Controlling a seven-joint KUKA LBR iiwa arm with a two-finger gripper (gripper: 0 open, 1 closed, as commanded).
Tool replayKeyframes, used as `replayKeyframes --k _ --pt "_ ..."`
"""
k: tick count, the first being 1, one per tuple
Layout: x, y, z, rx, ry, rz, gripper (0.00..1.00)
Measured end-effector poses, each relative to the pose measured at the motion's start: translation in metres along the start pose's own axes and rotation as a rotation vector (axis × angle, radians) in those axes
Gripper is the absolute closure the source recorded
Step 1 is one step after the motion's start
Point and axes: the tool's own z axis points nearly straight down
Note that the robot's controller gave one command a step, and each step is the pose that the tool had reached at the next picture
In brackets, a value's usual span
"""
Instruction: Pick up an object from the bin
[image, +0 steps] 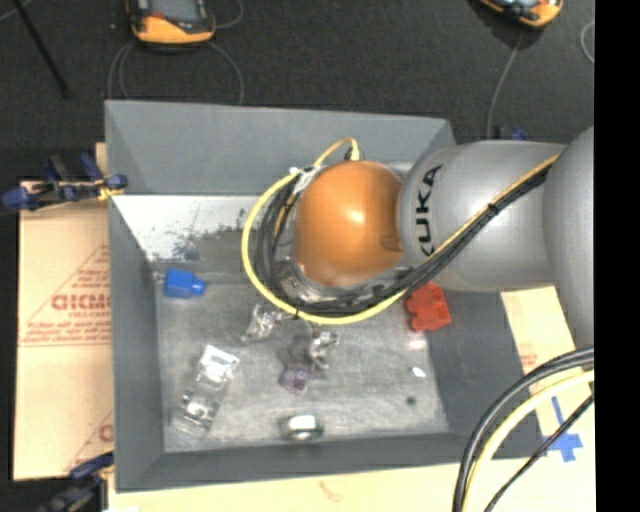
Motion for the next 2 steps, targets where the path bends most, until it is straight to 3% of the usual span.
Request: replayKeyframes --k 1,2 --pt "0.0129 -0.0095 0.0282 0.007 -0.005 -0.433 0.0" --pt "0.0175 -0.0049 0.0281 0.01 -0.004 -0.691 0.0"
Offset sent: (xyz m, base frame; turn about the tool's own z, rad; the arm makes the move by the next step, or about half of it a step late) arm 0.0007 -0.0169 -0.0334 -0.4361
